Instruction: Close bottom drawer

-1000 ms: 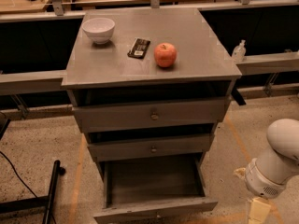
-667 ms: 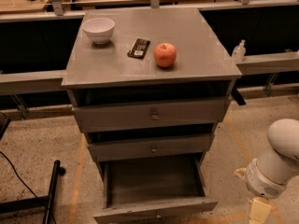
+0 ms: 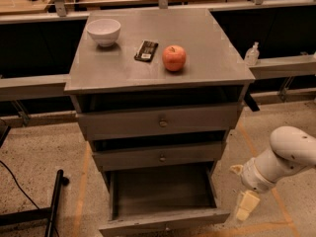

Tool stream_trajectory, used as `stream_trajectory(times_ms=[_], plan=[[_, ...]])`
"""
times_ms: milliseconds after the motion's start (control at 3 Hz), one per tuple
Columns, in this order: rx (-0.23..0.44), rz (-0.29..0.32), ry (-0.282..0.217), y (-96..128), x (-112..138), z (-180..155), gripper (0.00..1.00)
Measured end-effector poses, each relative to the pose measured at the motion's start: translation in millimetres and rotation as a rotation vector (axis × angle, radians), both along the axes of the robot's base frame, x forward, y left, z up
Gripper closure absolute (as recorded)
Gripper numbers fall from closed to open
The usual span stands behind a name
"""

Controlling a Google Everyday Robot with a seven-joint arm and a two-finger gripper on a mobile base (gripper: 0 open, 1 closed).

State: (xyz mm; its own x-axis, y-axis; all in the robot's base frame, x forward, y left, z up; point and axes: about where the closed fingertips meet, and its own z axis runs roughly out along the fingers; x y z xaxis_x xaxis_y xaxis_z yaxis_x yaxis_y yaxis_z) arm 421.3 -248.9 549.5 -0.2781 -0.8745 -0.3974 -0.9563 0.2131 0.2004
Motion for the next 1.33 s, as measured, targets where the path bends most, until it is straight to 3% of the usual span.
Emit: stream_trajectory(times_ms=[333, 667, 1000, 1333], plan=[[0.029, -0.026, -0.014, 5, 13, -23, 0.00], [0.025, -0.023, -0.012, 4, 11, -20, 0.00], [0.063, -0.012, 0.036, 15, 4, -66, 0.00], [0.144, -0.007, 0.080, 44, -10, -149, 0.00]])
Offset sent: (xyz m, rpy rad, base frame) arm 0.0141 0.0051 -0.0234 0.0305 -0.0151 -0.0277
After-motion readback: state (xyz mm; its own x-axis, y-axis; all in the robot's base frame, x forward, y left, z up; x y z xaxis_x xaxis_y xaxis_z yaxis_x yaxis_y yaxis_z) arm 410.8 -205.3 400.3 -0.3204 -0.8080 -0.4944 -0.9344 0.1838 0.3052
